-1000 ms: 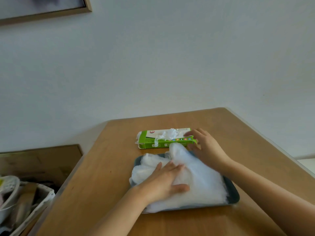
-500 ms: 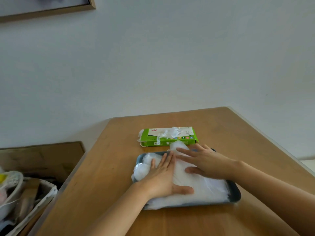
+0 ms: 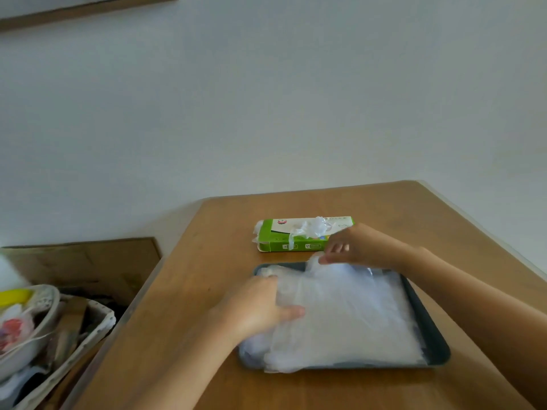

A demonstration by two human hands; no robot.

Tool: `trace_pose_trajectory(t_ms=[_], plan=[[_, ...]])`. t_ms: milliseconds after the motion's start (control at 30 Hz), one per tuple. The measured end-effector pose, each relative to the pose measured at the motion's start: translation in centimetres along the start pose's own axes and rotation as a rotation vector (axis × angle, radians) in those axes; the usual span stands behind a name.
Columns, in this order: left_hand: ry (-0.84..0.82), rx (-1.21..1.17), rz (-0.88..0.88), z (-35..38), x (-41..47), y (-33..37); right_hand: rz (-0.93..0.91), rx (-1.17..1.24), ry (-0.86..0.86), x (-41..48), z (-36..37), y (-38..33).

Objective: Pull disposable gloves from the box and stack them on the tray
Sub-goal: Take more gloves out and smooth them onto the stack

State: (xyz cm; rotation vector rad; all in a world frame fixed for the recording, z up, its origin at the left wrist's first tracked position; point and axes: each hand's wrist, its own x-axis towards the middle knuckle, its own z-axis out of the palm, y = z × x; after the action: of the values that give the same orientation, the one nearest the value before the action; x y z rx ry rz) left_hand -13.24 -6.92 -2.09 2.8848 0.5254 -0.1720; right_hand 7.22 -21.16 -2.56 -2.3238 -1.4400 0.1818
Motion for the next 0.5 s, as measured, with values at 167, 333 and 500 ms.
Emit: trace_pose_trajectory(t_ms=[167, 333, 500], plan=[[0.214, -0.268, -0.040, -4.0, 3.7, -1.5, -0.134, -0.163, 0.199, 4.8, -1.4, -2.1], [0.225, -0.268, -0.055, -4.4, 8.3, -2.8, -0.110, -0.167, -0.071, 8.3, -0.1, -3.0], [0.067, -0.266, 0.049, -2.5, 11.7, -2.5, -0.071, -0.107, 0.010, 9.5, 0.7, -2.8]])
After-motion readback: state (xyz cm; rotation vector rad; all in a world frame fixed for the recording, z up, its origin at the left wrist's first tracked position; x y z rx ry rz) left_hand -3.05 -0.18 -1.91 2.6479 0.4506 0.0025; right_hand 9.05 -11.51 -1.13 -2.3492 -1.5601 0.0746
